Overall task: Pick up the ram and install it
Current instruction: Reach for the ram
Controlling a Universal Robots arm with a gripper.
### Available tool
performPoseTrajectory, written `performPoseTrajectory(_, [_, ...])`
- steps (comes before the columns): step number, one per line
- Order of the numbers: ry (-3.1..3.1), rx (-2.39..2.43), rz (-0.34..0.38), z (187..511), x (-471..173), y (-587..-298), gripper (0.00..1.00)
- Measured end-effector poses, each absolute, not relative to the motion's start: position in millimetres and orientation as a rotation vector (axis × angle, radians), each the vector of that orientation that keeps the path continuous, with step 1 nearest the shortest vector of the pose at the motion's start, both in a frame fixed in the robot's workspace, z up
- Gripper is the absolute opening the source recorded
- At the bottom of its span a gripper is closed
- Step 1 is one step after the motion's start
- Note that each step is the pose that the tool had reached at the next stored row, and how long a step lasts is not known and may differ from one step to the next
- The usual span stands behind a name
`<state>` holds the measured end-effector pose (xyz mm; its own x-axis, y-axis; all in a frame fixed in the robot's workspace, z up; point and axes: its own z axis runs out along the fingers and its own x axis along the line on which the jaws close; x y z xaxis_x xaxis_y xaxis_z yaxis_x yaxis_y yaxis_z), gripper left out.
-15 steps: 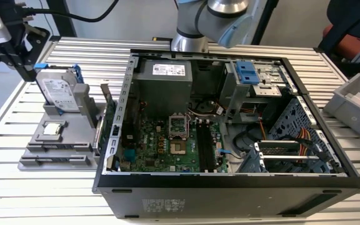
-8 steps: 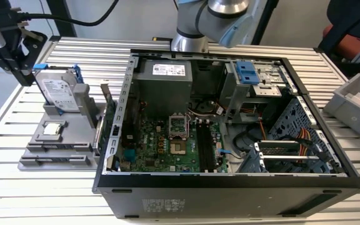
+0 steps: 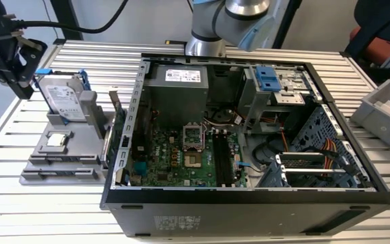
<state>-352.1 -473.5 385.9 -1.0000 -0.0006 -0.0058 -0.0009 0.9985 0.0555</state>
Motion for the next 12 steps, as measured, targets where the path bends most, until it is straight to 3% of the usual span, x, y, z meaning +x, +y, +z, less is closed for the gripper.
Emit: performPoseTrajectory(12, [3.134,0.028,0.087,385,-353,-495,0.0])
